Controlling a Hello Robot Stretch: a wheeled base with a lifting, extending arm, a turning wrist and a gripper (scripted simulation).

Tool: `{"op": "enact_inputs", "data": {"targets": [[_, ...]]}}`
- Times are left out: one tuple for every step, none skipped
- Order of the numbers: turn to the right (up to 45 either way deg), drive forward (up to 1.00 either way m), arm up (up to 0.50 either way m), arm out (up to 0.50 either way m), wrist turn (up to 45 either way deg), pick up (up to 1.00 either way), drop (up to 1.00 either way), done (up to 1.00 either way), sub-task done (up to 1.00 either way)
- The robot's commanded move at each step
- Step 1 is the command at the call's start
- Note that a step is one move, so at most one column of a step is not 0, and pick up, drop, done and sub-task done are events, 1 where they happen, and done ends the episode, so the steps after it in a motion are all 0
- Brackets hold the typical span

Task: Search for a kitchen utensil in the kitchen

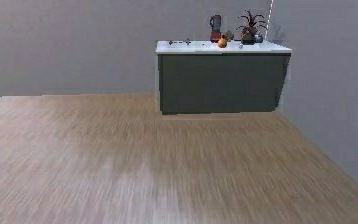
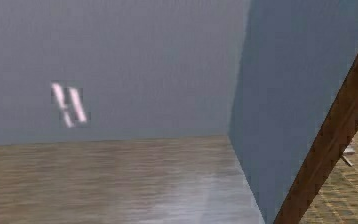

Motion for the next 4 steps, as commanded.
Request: {"op": "enact_inputs", "data": {"targets": [[0.0,1.00,0.00,0.00,0.0,0.00,0.00,0.00,0.00],[0.0,1.00,0.00,0.00,0.0,0.00,0.00,0.00,0.00],[0.0,0.30,0.00,0.00,0.0,0.00,0.00,0.00,0.00],[6.0,0.00,0.00,0.00,0.0,0.00,0.00,0.00,0.00]]}}
